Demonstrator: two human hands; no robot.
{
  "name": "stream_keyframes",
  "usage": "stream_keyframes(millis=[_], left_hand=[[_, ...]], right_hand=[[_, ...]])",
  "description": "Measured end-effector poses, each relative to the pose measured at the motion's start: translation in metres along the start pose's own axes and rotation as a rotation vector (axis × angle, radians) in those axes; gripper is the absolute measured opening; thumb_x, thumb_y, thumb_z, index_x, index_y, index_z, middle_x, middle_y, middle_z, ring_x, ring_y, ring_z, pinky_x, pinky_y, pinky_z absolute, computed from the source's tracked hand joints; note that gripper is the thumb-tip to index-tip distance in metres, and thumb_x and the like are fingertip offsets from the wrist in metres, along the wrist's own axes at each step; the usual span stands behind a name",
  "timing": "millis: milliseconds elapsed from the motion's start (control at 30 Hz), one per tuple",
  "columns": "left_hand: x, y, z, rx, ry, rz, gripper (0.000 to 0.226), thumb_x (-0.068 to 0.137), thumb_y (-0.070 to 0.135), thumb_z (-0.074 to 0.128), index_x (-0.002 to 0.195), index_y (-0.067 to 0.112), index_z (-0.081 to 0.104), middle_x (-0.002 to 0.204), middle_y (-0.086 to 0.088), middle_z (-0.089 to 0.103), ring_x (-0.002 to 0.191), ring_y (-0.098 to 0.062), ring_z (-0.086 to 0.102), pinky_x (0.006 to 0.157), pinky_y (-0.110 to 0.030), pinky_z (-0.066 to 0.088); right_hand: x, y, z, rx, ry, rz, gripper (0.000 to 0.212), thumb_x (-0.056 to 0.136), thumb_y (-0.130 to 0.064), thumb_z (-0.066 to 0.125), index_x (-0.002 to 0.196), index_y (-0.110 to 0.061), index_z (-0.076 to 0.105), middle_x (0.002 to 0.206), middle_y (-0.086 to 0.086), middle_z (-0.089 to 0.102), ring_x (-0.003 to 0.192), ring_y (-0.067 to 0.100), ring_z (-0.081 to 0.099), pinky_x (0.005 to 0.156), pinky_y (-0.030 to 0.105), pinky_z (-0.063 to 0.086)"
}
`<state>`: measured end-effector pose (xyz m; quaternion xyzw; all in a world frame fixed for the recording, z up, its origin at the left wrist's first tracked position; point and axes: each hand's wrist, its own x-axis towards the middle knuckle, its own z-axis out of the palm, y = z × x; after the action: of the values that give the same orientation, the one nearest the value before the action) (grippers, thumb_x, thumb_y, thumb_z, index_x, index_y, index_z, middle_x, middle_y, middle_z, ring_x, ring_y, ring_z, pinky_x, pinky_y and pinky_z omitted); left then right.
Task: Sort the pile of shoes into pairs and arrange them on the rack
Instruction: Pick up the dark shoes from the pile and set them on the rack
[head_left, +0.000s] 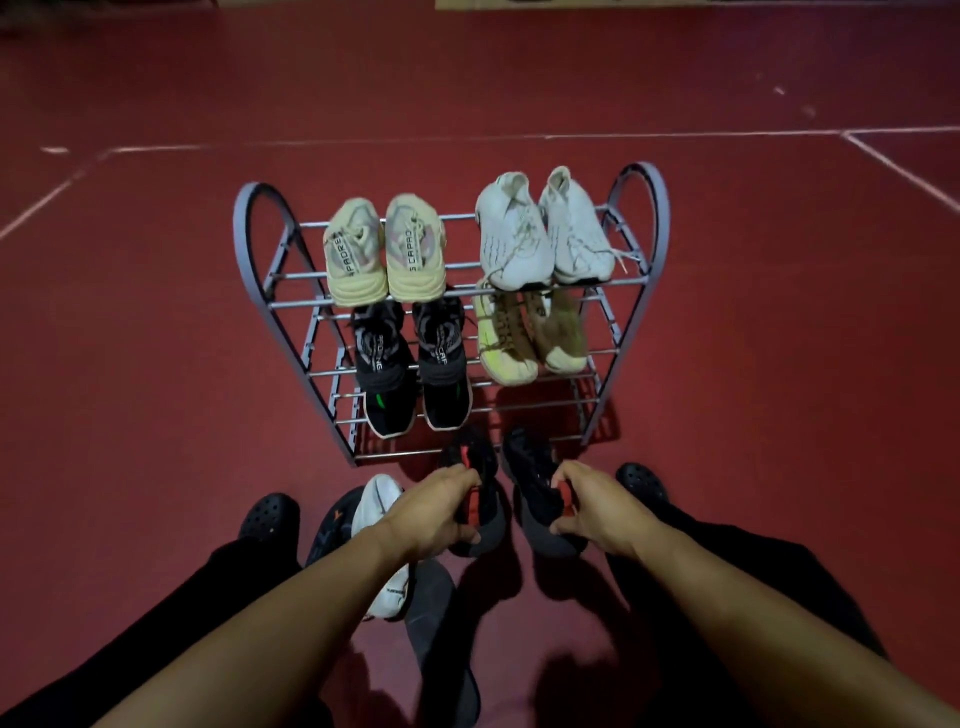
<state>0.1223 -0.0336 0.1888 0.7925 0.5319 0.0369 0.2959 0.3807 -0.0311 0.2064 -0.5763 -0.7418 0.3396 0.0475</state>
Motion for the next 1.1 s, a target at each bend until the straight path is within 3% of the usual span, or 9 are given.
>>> stream_keyframes(millis=[100,200,367,500,633,767,833,933,1100], left_hand=[[0.004,0.013,-0.006,0.059,0.022,0.024,0.048,0.077,0.029,0.081,0.115,0.021,0.053,0.114,0.002,0.054,0.108,-0.019,0.051,0.093,-0.042,0.047],[0.013,0.019,-0.003,0.093,0.039,0.038,0.045,0.077,0.027,0.080,0.112,0.023,0.051,0.113,0.004,0.054,0.107,-0.018,0.050,0.091,-0.040,0.047],[0.038,0.015,0.012,0.142,0.074,0.049,0.036,0.080,0.028,0.076,0.103,0.026,0.049,0.108,0.008,0.052,0.103,-0.016,0.048,0.083,-0.037,0.048],[0.066,0.002,0.026,0.154,0.093,0.076,0.031,0.082,0.020,0.073,0.103,0.023,0.051,0.107,0.007,0.053,0.100,-0.017,0.048,0.079,-0.037,0.049],[0.102,-0.013,0.037,0.166,0.106,0.076,0.035,0.079,0.004,0.068,0.104,0.022,0.050,0.105,0.008,0.051,0.095,-0.016,0.044,0.072,-0.029,0.040],[0.135,-0.022,0.048,0.218,0.055,0.119,0.032,0.087,0.019,0.071,0.111,0.021,0.050,0.110,0.005,0.050,0.100,-0.016,0.043,0.072,-0.038,0.050],[0.146,-0.025,0.056,0.240,0.045,0.114,0.032,0.086,0.013,0.067,0.111,0.019,0.050,0.109,0.003,0.049,0.101,-0.018,0.043,0.068,-0.044,0.052],[0.163,-0.030,0.061,0.219,0.067,0.088,0.039,0.079,0.005,0.067,0.112,0.015,0.051,0.109,0.000,0.048,0.102,-0.022,0.043,0.063,-0.044,0.051],[0.192,-0.041,0.053,0.255,0.168,0.083,0.046,0.077,-0.001,0.059,0.122,0.011,0.055,0.115,-0.006,0.051,0.109,-0.028,0.045,0.066,-0.045,0.052]], right_hand=[[-0.006,0.000,-0.008,-0.037,0.046,0.001,0.042,0.075,-0.022,0.082,0.085,-0.036,0.044,0.087,-0.017,0.050,0.072,0.001,0.050,0.055,0.020,0.033],[-0.002,0.007,-0.010,-0.091,0.059,-0.022,0.043,0.077,-0.022,0.081,0.089,-0.035,0.042,0.097,-0.014,0.050,0.082,0.011,0.052,0.064,0.028,0.037],[0.012,0.032,0.000,-0.127,0.113,-0.041,0.048,0.082,-0.019,0.075,0.090,-0.042,0.034,0.097,-0.020,0.043,0.084,0.011,0.051,0.070,0.027,0.038],[0.035,0.051,0.010,-0.154,0.190,-0.062,0.044,0.084,-0.015,0.070,0.094,-0.036,0.034,0.098,-0.015,0.041,0.078,0.015,0.053,0.066,0.032,0.042],[0.065,0.068,0.012,-0.162,0.242,-0.082,0.036,0.086,-0.010,0.065,0.099,-0.029,0.037,0.101,-0.012,0.038,0.077,0.015,0.049,0.066,0.035,0.045],[0.101,0.090,0.017,-0.095,0.284,-0.056,0.025,0.090,-0.010,0.059,0.103,-0.022,0.042,0.105,-0.007,0.043,0.082,0.009,0.044,0.069,0.025,0.035],[0.118,0.100,0.020,-0.034,0.276,0.001,0.014,0.094,-0.013,0.054,0.107,-0.016,0.048,0.110,-0.001,0.047,0.088,0.008,0.042,0.074,0.022,0.031],[0.137,0.110,0.024,-0.002,0.299,0.018,0.014,0.095,-0.011,0.054,0.101,-0.020,0.044,0.100,-0.009,0.044,0.076,-0.003,0.038,0.071,0.021,0.030],[0.165,0.120,0.025,-0.073,0.382,-0.009,0.020,0.091,-0.008,0.058,0.108,-0.011,0.047,0.109,0.005,0.044,0.085,0.016,0.047,0.070,0.029,0.031]])
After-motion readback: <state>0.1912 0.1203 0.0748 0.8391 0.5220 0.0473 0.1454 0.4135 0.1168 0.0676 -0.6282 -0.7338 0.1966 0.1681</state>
